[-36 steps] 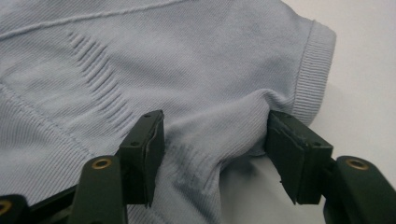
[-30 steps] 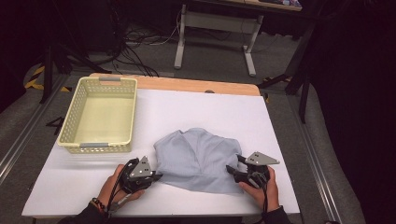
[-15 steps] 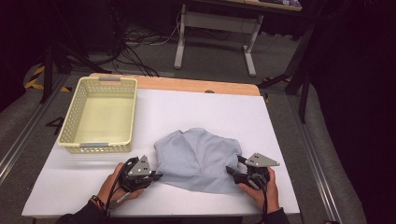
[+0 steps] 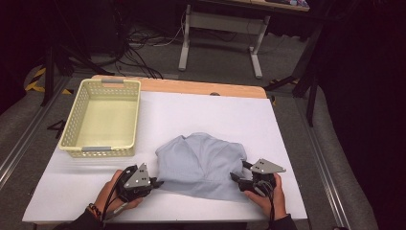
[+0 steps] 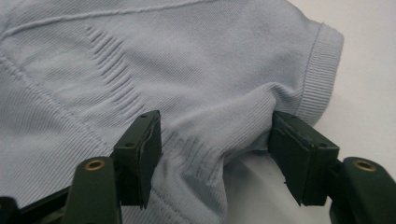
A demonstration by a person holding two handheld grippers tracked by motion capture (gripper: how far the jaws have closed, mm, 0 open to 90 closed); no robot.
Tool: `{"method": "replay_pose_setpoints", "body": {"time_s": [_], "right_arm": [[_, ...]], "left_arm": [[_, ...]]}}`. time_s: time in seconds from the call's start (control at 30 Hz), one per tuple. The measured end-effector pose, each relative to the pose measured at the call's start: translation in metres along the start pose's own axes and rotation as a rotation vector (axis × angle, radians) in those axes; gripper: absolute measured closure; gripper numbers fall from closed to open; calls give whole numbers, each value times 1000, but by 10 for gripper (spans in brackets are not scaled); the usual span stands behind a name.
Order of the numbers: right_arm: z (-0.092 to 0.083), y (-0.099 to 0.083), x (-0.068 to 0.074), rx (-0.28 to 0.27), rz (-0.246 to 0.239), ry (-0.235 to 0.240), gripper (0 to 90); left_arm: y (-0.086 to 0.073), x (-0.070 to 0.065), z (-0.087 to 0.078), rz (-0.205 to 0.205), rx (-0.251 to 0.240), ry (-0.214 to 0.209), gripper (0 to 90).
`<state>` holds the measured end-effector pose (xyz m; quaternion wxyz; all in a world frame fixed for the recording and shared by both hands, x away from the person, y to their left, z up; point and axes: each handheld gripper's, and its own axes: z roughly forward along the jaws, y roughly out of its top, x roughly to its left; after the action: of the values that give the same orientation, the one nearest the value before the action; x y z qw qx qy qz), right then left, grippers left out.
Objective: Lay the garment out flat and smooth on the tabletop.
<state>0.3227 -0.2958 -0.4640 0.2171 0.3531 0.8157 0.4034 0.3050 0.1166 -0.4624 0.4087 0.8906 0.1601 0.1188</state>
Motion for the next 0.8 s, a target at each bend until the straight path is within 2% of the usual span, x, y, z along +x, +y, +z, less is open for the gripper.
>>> {"method": "replay_pose_setpoints", "body": {"time_s": [0.1,0.13,0.17,0.2,0.23,0.27,0.3,0.33,0.4,0.47,0.5,0.53,0.57,0.6,0.63,0.67,0.7,0.73,0.77,0.8], "right_arm": [[-4,0,4,-17,-2,41,348],[-9,2,7,-29,-24,48,341],[-9,2,7,-29,-24,48,341],[-15,7,7,-61,-25,34,336],[-15,7,7,-61,-25,34,336],[-23,13,5,-115,6,11,333],[-23,13,5,-115,6,11,333],[-26,17,4,-139,32,-2,325],[-30,28,1,-178,54,-16,323],[-29,42,0,-190,55,-43,325],[-28,50,0,-196,53,-39,325],[-21,65,-2,-202,57,-34,334],[-16,69,-3,-204,60,-29,350],[-7,75,-3,-180,62,-9,371],[-7,75,-3,-180,62,-9,371],[1,79,-2,-144,55,4,381],[19,80,3,-66,22,14,385],[25,79,5,-43,13,12,386],[25,79,5,-43,13,12,386],[38,73,10,29,-11,42,379]], "left_arm": [[-8,-6,-13,0,7,10,854],[-14,-6,-18,-12,7,17,855],[-14,-6,-18,-12,7,17,854],[-20,-6,-24,-28,14,18,854],[-20,-6,-24,-28,14,18,854],[-27,-6,-28,-45,22,23,853],[-27,-6,-28,-45,22,23,853],[-29,-6,-29,-51,28,19,853],[-31,-7,-30,-48,38,24,850],[-30,-8,-29,-36,48,30,850],[-30,-9,-27,-28,61,32,851],[-30,-10,-25,-22,70,32,852],[-30,-9,-25,-22,70,29,852],[-30,-8,-26,-26,68,25,852],[-30,-8,-26,-26,68,25,852],[-31,-8,-25,-28,64,23,852],[-32,-8,-25,-28,61,24,852],[-32,-7,-25,-28,60,23,852],[-32,-7,-25,-31,57,23,852],[-34,-5,-25,-42,48,9,852]]}}
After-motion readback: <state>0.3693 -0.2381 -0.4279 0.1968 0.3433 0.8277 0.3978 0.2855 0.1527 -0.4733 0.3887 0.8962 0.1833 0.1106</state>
